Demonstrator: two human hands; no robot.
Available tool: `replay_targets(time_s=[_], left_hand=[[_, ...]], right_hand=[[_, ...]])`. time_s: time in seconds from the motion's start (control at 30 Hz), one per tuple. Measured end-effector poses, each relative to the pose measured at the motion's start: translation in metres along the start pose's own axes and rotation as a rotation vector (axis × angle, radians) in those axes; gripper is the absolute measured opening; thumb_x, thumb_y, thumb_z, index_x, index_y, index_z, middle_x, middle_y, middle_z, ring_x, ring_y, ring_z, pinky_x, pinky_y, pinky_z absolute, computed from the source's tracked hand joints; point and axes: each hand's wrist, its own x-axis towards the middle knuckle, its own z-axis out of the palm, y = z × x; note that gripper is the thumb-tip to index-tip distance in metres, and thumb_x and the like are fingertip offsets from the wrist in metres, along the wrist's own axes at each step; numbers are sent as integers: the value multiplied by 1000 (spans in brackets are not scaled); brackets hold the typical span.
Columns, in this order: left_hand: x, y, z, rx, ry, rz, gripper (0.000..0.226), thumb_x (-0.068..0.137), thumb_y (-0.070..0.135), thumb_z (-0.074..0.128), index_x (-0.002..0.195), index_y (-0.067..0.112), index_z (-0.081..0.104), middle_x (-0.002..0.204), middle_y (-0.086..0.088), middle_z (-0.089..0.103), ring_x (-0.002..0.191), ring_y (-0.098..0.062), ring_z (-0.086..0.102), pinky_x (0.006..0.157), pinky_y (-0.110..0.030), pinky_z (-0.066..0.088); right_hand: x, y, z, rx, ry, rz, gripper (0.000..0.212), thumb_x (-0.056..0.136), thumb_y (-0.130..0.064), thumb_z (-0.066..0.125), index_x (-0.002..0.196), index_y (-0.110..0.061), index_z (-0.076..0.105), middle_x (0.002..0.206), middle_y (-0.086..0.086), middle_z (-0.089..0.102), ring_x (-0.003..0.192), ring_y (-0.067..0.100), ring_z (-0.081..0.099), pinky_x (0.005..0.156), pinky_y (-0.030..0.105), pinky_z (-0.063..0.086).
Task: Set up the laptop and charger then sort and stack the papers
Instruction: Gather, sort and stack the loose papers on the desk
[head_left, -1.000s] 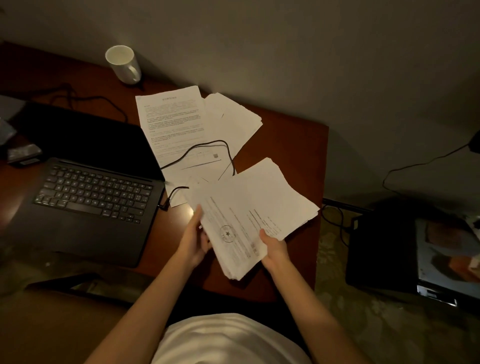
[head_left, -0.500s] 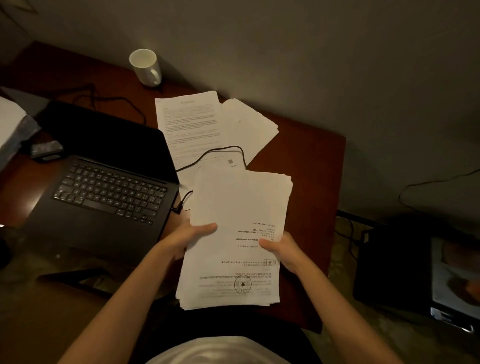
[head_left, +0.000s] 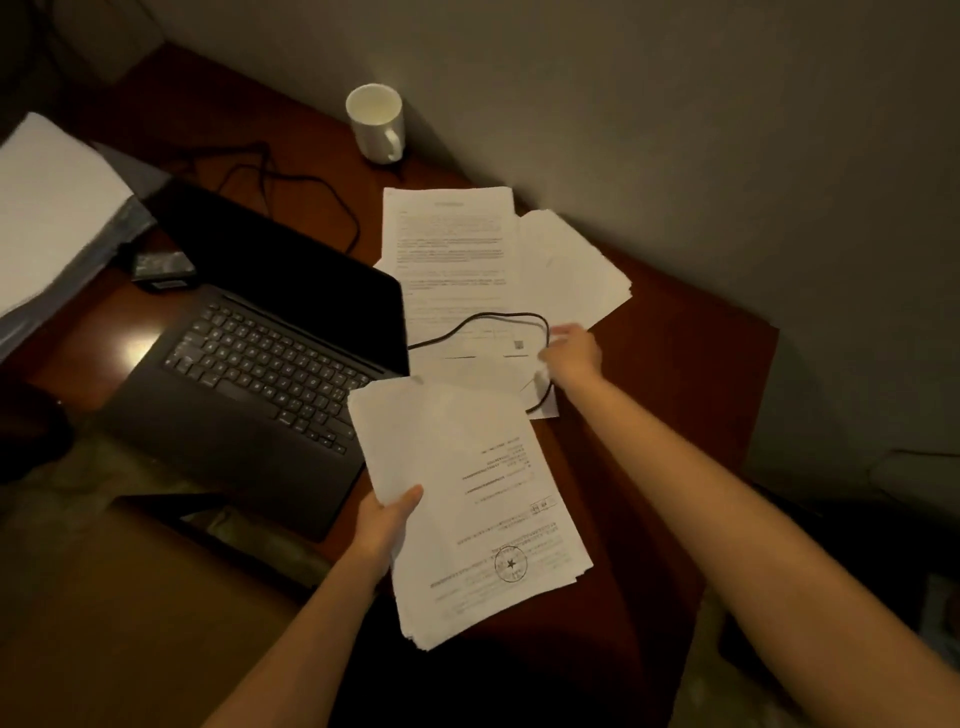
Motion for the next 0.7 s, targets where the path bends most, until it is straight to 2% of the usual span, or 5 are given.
replay_targets(time_s=[0.13, 0.37, 0.57, 0.63, 0.7], left_hand=[[8, 1, -4, -42, -1, -51, 40, 87, 5, 66, 125, 3, 55, 118, -14, 64, 106, -32, 62, 89, -46, 50], [15, -7, 0, -40, 45, 14, 29, 84, 3, 68, 112, 8, 61, 102, -4, 69, 91, -17, 66, 71, -28, 55], [17, -12, -3, -71, 27, 8, 35, 72, 16, 79, 103, 12, 65, 103, -8, 71, 95, -27, 69, 73, -35, 56], [17, -11, -3, -92, 20, 15, 31, 76, 11, 77, 104, 10, 65, 103, -9, 71, 93, -27, 69, 74, -37, 56], [15, -10, -3, -98, 13, 30, 35, 72, 14, 78, 104, 10, 65, 103, -9, 71, 92, -26, 69, 75, -37, 57]], right_hand=[[48, -42, 19, 75, 88, -33, 42, 84, -2, 62, 125, -8, 52, 123, 12, 58, 112, 23, 56, 80, 18, 41], [87, -73, 56, -57, 71, 83, 74, 68, -26, 83, 127, -6, 43, 129, 12, 52, 114, 28, 55, 90, 32, 51], [95, -85, 67, -216, -125, 104, 44, 76, -22, 79, 110, -3, 60, 114, 9, 64, 101, 24, 62, 82, 28, 52], [92, -86, 69, -256, -92, 34, 37, 85, -19, 68, 117, -4, 57, 122, 10, 60, 108, 24, 59, 85, 26, 47], [88, -83, 68, -180, 69, -142, 17, 95, -12, 50, 110, -13, 57, 121, 9, 58, 107, 21, 56, 90, 22, 43]])
